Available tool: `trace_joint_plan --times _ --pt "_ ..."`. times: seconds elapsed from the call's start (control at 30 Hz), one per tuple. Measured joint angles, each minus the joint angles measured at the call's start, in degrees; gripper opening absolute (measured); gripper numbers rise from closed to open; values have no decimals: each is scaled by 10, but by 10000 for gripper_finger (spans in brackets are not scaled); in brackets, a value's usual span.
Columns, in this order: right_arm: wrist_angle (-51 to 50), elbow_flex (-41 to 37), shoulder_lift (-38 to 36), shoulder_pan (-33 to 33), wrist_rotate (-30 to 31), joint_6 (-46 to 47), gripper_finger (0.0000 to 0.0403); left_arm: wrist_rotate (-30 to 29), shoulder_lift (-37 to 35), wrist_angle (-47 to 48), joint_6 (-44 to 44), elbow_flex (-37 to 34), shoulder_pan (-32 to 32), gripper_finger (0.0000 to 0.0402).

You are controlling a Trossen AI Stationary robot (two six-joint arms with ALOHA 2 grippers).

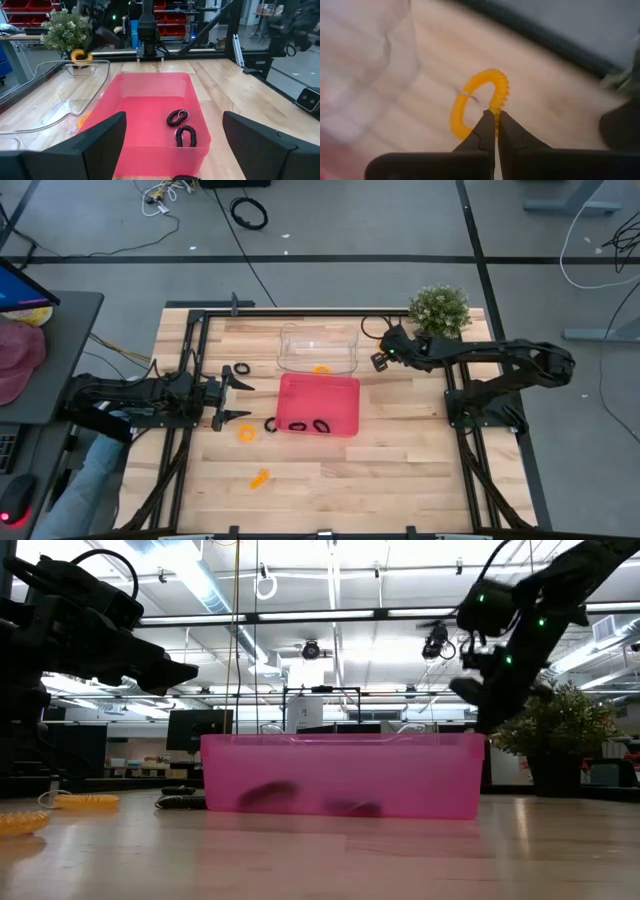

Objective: Sort spring keychains
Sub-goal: Put the orange spring keychain into the transparent bin

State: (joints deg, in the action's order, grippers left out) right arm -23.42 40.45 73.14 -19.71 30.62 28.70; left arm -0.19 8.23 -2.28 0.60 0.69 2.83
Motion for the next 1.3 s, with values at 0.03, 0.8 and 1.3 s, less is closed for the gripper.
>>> trace_joint_plan --times 0.03,0.8,1.3 --pt "9 0 -10 8 17 -5 0 0 0 0 0 0 0 337" --pt "470 2 39 109 -32 -219 0 0 0 0 0 0 0 337" --pt "484 2 59 100 -70 -200 39 0 0 0 0 0 0 337"
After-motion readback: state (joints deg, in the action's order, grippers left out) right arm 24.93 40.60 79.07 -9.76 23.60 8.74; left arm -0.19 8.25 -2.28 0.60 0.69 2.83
